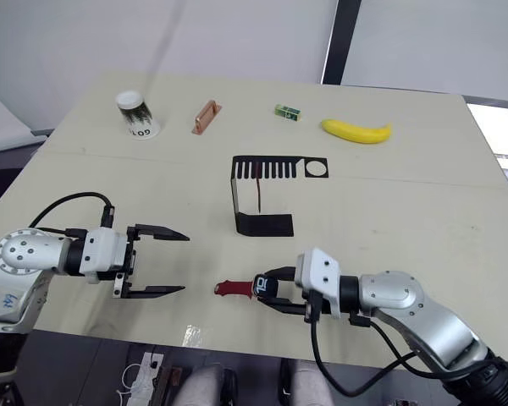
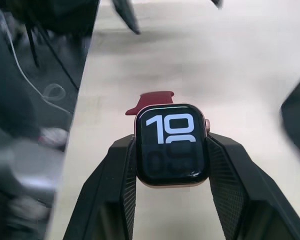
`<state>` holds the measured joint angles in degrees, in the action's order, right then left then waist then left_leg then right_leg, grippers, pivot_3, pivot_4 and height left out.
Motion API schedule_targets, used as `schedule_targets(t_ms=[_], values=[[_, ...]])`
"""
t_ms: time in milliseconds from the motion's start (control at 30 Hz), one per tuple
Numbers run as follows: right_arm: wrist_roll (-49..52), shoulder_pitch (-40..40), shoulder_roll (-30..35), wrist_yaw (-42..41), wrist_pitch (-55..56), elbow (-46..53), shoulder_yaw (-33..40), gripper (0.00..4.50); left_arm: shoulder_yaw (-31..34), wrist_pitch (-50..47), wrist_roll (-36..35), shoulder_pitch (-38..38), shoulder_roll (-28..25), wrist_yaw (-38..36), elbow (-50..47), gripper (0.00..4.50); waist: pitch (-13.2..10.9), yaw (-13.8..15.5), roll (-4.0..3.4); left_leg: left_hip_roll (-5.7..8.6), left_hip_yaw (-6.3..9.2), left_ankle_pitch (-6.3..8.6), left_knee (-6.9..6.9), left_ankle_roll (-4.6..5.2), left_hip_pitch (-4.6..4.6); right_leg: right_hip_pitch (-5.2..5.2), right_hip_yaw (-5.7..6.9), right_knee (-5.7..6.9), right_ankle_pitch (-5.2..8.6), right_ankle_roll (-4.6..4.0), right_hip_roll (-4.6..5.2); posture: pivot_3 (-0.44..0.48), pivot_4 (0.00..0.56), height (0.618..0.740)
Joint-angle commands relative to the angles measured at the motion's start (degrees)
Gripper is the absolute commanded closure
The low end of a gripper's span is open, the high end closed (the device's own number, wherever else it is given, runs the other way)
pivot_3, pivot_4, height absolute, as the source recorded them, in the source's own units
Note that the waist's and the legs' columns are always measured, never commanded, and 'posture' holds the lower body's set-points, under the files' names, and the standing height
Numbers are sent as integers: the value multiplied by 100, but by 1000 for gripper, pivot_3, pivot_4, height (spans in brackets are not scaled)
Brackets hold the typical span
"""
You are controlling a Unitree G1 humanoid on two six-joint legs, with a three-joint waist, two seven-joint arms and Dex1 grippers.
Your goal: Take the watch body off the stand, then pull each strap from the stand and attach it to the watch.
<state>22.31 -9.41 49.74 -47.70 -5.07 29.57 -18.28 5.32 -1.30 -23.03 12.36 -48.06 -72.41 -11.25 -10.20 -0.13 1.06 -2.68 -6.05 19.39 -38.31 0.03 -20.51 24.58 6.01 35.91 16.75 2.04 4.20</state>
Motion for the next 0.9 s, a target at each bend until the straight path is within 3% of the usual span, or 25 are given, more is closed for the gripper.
schedule_targets(t_ms=[33, 233, 567, 667, 800, 900], values=[[-903, -66, -170, -283, 1332, -256, 73, 2967, 133, -293, -400, -72, 45, 115, -408, 0, -1, -14, 0, -1, -4, -1, 1, -3, 5, -1, -4, 2, 0, 0, -1, 0, 150, 740], [-1321, -142, -421, -364, 1860, -443, 179, 2967, 155, -367, -594, -171, 68, 48, -517, 0, -1, -3, 0, -3, -9, -4, 3, -9, 13, 0, -10, 10, 2, -4, -3, 0, 150, 740], [-1179, -117, -603, -362, 1110, -510, 314, 2967, 31, -182, -464, -138, 139, 109, -687, 0, -1, -4, 0, -2, -9, -4, 2, -8, 14, -1, -11, 13, 2, -5, -2, 0, 150, 740], [-659, -102, -702, -411, 454, -377, 374, 2967, -37, -46, -441, -230, 211, 124, -947, 0, -1, 2, 0, -2, -9, -4, 1, -7, 14, -1, -11, 14, 2, -6, -1, 0, 150, 740], [1519, -67, -796, -285, -1788, 101, 710, 2967, -206, 18, -366, -258, 361, 295, -1199, 0, -1, 0, -1, -3, -8, -3, 2, -6, 17, -3, -13, 18, 2, -6, -1, 0, 150, 740], [2460, -246, -686, -105, -3095, 116, 881, 2967, -443, 264, -24, -237, 389, 310, -1250, 0, -1, -8, -1, -3, -6, -1, 2, -2, 21, -8, -14, 19, 2, -6, 2, 0, 150, 740]])
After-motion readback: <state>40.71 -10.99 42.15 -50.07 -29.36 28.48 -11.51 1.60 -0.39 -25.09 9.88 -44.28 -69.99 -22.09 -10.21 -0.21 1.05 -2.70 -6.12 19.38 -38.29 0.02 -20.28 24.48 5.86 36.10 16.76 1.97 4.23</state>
